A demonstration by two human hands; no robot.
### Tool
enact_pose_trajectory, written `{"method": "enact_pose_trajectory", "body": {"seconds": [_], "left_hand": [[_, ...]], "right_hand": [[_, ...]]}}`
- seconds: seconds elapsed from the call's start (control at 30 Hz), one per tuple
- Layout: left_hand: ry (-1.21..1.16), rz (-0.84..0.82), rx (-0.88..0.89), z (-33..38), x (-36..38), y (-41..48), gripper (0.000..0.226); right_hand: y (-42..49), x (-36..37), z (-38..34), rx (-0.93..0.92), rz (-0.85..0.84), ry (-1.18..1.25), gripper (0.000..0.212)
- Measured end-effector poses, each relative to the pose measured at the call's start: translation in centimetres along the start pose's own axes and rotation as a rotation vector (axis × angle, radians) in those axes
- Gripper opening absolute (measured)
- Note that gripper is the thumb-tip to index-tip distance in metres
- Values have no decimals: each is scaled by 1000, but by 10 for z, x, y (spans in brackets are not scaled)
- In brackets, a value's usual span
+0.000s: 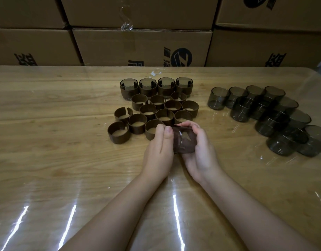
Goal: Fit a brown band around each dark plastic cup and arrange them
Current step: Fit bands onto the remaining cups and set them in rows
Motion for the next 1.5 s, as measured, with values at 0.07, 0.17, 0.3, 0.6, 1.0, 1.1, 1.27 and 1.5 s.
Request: {"method": "enact_pose_trajectory", "body": {"seconds": [0.07, 0.17, 0.3, 0.6, 1.0, 1.1, 1.27, 1.5], "left_hand": [[-17, 20, 23, 0, -1, 1, 28], [-29, 22, 15, 0, -1, 2, 23], [-45, -98, 3, 3, 8, -1, 31], [-120, -97, -70, 1, 1, 1, 43], [-471, -94, -174, -11, -2, 7, 32], [-523, -50, -253, -18, -5, 8, 33], [-439, -49, -226, -17, -2, 8, 36], [-325, -64, -58, -5, 2, 5, 39]], "right_hand": [[2, -2, 5, 44, 16, 76, 28], [3, -6, 11, 132, 60, 202, 22], [7, -12, 13, 210, 134, 296, 36], [4, -7, 2, -13, -9, -116, 27], [-7, 13, -15, -366, -308, -645, 36], [-4, 12, -8, -327, -335, -717, 47], [-1, 9, -6, -273, -284, -672, 67], [9, -2, 3, -25, -204, -422, 76]]}}
Point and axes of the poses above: each hand's wrist, its own y-axis towards the middle knuckle, its own x-axis out of the palm, z = x × y, the point moved 6 cm from there along y, towards the middle knuckle, and after that the axes turned 6 degrees about -x, right-handed, at the moved point
